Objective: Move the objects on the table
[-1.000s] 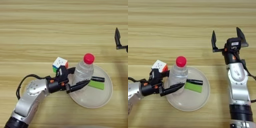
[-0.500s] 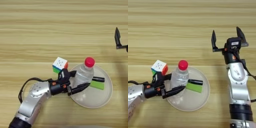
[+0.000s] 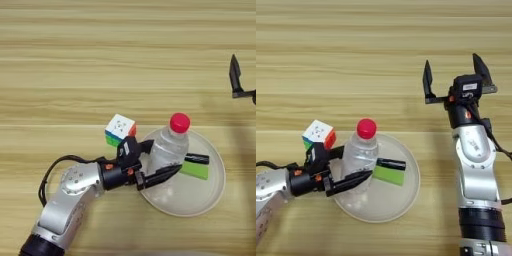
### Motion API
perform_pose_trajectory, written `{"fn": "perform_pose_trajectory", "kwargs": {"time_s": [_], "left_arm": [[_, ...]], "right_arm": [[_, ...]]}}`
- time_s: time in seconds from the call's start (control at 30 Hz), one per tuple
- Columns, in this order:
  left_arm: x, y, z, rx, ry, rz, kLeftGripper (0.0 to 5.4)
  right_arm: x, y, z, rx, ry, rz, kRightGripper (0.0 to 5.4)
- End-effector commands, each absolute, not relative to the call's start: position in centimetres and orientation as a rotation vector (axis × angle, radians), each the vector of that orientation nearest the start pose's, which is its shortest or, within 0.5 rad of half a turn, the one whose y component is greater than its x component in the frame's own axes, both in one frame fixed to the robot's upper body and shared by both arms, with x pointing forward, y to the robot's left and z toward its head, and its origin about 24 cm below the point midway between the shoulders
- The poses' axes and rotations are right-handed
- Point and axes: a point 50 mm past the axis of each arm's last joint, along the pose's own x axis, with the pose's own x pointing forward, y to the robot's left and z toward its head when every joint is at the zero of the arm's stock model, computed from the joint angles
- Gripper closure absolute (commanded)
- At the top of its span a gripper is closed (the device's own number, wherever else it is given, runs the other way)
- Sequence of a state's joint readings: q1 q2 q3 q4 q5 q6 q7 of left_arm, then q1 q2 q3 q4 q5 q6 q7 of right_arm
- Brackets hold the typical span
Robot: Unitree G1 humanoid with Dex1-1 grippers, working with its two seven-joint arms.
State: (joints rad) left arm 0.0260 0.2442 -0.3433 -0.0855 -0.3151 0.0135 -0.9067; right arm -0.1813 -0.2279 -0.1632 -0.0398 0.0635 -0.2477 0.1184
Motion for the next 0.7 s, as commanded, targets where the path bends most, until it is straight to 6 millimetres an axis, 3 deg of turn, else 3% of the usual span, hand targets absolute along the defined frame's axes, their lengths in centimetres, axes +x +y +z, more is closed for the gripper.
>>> {"fn": "perform_pose_trajectory", "kwargs": {"time_s": [0.03,0.53,0.7], "left_arm": [[20.57,7.65,5.14,-0.107,-0.042,-1.258,1.45],[20.62,7.64,5.07,-0.106,-0.045,-1.251,0.01],[20.58,7.56,5.20,-0.106,-0.051,-1.254,0.01]], "right_arm": [[27.63,-20.62,13.48,-0.200,-0.477,0.018,0.00],[27.67,-20.68,13.45,-0.200,-0.476,0.015,0.00],[27.68,-20.73,13.45,-0.200,-0.477,0.015,0.00]]}}
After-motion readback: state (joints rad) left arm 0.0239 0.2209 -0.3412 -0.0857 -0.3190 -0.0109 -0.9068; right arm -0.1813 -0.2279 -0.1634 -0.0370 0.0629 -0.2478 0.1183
